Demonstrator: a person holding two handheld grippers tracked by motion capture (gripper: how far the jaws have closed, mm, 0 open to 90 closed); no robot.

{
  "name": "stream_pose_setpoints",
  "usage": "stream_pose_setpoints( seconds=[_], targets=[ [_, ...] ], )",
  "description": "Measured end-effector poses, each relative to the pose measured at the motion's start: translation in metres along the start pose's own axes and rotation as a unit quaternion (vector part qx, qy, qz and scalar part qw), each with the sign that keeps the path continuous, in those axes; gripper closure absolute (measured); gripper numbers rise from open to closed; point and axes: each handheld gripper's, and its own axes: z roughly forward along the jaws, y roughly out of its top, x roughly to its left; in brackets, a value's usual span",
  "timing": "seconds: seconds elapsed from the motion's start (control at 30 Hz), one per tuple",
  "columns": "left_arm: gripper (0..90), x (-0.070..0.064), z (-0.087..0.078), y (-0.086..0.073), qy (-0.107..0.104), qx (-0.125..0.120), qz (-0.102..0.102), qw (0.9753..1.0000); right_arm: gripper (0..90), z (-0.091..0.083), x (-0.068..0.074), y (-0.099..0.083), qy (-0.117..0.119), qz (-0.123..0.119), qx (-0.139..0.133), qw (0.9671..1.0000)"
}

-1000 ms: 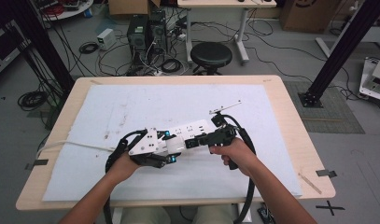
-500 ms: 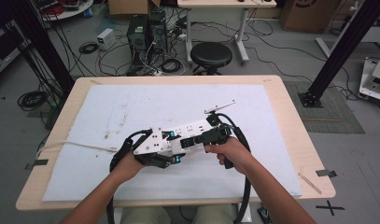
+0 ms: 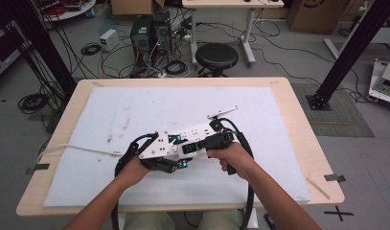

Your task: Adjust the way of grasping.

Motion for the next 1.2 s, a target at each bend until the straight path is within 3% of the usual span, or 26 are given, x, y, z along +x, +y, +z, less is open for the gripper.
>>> stream_pose_setpoints(
  seconds=[0.07,0.13,0.2,0.23,0.3,0.47,0.63,0.77,0.83,0.87,0.9,0.97,1.03,1.07,1.13,1.2],
  targets=[
    [42.5,0.000,0.001,-0.001,0.000,0.001,0.002,1.0000,58.1,0.000,-0.001,0.000,0.006,0.007,0.000,1.0000],
    [42.1,0.000,0.002,-0.003,-0.004,0.001,-0.012,0.9999,60.6,-0.001,-0.003,-0.001,0.009,0.014,0.002,0.9999],
    [34.6,0.000,0.003,-0.003,-0.004,0.002,-0.019,0.9998,61.5,-0.001,-0.003,-0.001,0.007,0.014,0.002,0.9999],
    [26.5,0.001,0.004,-0.004,0.002,0.004,-0.051,0.9987,62.8,-0.001,-0.002,-0.002,-0.009,0.004,0.007,0.9999],
    [20.3,0.002,0.002,-0.006,0.011,0.004,-0.070,0.9975,63.0,-0.003,-0.001,-0.003,-0.024,-0.008,0.006,0.9997],
    [19.4,0.002,-0.007,-0.019,0.022,0.010,-0.093,0.9954,63.3,-0.013,-0.001,-0.007,-0.045,-0.027,0.002,0.9986],
    [19.5,-0.002,-0.017,-0.039,0.035,0.021,-0.119,0.9921,63.4,-0.026,-0.002,-0.012,-0.057,-0.042,-0.031,0.9970],
    [19.5,0.000,-0.029,-0.048,0.055,0.005,-0.149,0.9873,63.4,-0.037,-0.002,-0.015,-0.079,-0.060,-0.045,0.9941],
    [19.5,0.002,-0.036,-0.050,0.069,-0.001,-0.159,0.9848,63.4,-0.042,-0.001,-0.017,-0.107,-0.075,-0.044,0.9904],
    [19.5,0.002,-0.036,-0.050,0.069,-0.001,-0.159,0.9848,63.4,-0.042,-0.001,-0.017,-0.107,-0.075,-0.044,0.9904],
    [19.5,0.005,-0.043,-0.052,0.087,-0.005,-0.166,0.9822,63.4,-0.046,0.000,-0.020,-0.129,-0.094,-0.047,0.9861],
    [19.5,0.008,-0.049,-0.053,0.104,-0.013,-0.175,0.9790,63.4,-0.049,0.001,-0.022,-0.158,-0.114,-0.046,0.9798],
    [19.5,0.011,-0.054,-0.055,0.122,-0.021,-0.190,0.9740,63.4,-0.053,0.002,-0.025,-0.180,-0.128,-0.046,0.9740],
    [19.5,0.011,-0.054,-0.055,0.122,-0.021,-0.190,0.9740,63.4,-0.053,0.002,-0.025,-0.180,-0.128,-0.046,0.9740],
    [19.5,0.013,-0.058,-0.057,0.129,-0.034,-0.207,0.9693,63.4,-0.056,0.002,-0.027,-0.202,-0.153,-0.050,0.9661],
    [19.5,0.014,-0.062,-0.058,0.136,-0.040,-0.212,0.9669,63.4,-0.059,0.004,-0.030,-0.231,-0.163,-0.049,0.9578]
  ],
)
